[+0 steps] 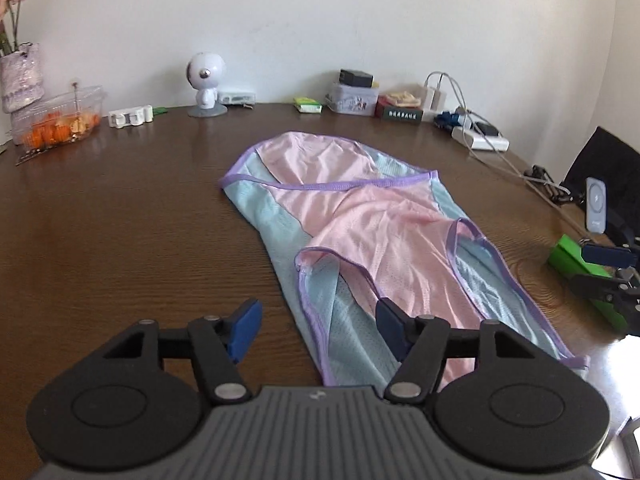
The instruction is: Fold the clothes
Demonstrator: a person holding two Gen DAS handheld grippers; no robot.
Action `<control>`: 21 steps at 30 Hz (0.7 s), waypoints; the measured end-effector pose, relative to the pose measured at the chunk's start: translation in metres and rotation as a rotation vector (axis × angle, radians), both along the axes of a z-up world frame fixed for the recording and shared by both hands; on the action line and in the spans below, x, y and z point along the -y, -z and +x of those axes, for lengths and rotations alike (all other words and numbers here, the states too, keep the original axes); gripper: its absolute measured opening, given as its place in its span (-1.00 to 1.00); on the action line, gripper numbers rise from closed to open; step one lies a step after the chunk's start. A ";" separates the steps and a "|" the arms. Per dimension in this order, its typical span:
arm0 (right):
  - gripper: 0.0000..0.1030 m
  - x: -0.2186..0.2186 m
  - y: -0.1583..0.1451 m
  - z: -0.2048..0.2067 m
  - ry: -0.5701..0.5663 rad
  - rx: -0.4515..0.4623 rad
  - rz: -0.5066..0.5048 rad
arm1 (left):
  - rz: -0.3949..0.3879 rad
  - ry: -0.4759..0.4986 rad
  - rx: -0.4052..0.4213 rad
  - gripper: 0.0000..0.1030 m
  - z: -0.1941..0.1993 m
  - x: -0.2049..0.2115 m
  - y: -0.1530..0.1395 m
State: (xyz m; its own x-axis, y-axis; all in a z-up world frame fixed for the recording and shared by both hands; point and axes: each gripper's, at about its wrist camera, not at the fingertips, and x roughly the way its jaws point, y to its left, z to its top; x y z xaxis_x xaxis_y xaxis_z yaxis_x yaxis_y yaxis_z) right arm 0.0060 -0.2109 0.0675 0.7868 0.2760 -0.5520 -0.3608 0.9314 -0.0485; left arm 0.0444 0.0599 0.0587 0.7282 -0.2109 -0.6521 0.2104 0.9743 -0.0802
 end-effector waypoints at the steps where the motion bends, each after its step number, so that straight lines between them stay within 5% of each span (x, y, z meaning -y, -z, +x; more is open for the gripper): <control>1: -0.16 -0.007 0.005 0.012 0.009 -0.009 -0.035 | 0.013 -0.006 0.000 0.20 0.009 0.004 0.005; 5: -0.20 -0.019 0.018 0.052 0.039 -0.025 -0.095 | 0.024 -0.013 -0.024 0.13 0.030 0.005 0.020; 9: -0.30 -0.021 0.032 0.086 0.050 -0.087 -0.066 | 0.021 -0.019 -0.054 -0.57 0.035 0.001 0.028; 12: -0.70 -0.024 0.043 0.095 0.041 -0.124 -0.053 | 0.035 -0.028 -0.049 -0.91 0.033 -0.001 0.029; 14: -0.94 -0.024 0.048 0.096 0.041 -0.135 -0.031 | -0.011 -0.085 -0.038 -0.94 0.031 -0.012 0.024; 21: -0.95 0.012 0.044 0.097 0.175 -0.145 0.128 | -0.210 -0.277 0.000 -0.94 0.017 -0.060 0.008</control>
